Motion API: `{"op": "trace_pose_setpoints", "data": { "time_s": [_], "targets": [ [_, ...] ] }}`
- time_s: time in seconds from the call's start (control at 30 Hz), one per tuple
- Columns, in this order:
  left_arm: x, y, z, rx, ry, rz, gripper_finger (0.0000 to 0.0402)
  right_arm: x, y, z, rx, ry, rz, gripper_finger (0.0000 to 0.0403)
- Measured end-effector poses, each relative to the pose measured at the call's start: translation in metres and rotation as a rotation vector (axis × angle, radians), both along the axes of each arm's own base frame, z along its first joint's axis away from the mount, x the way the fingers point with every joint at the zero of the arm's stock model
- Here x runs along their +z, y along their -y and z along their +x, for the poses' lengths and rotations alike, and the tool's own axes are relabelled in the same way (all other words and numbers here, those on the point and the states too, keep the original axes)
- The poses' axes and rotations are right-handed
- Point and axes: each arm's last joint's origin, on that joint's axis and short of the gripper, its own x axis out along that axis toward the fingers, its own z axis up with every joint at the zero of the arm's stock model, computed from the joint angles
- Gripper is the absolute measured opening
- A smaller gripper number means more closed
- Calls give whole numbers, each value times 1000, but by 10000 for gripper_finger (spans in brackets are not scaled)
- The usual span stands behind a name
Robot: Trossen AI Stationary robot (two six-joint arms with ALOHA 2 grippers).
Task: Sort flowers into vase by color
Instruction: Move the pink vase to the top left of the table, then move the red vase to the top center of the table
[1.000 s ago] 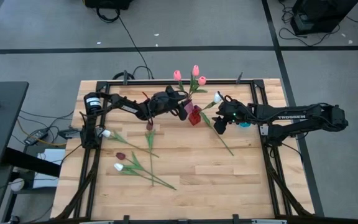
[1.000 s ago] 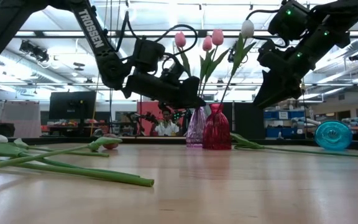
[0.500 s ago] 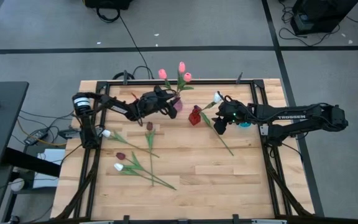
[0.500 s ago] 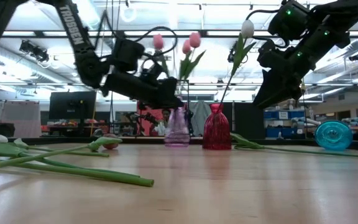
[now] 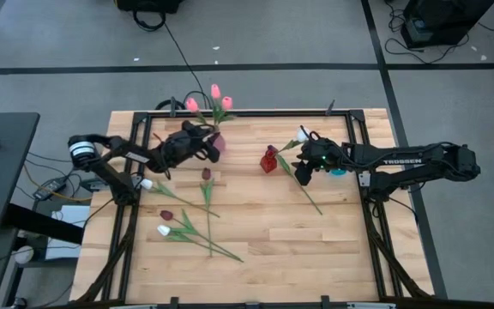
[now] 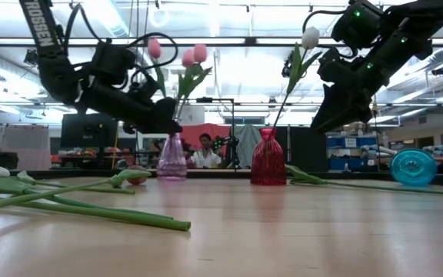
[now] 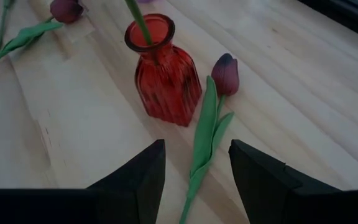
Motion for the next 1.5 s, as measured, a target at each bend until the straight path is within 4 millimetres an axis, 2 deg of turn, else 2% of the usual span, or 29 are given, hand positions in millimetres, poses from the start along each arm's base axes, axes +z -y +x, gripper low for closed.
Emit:
{"op": "trace_pose_setpoints", "data": {
  "time_s": [0.2, 0.47, 0.57, 0.77, 0.93, 1.03, 1.2, 1.33, 1.5],
  "targets": [
    [-3, 1, -6, 15, 15, -16, 126, 0, -1, 0, 12, 0, -1, 191],
    [-8, 2, -7, 5, -25, -34, 219, 0, -1, 1, 11, 4, 1, 191],
    [-8, 5, -10, 13, -23, -41, 238, 0, -1, 1, 8, 6, 7, 191],
    [0, 23, -25, 11, 13, -5, 242, 0, -1, 1, 6, 7, 6, 191],
    [2, 51, -31, -88, 39, -1, 242, 1, -1, 1, 3, 10, 0, 191],
    [3, 73, -24, -199, 38, -3, 241, 1, 0, 1, 2, 9, -5, 191],
    [8, 102, 5, -360, -11, 44, 223, 1, 1, 0, -9, 0, -35, 191],
    [13, 109, 43, -400, -22, 81, 206, 2, 3, 1, -15, 9, -39, 191],
    [8, 106, 96, -402, -58, 127, 198, -1, 2, -1, 2, -13, -9, 191]
  ]
}}
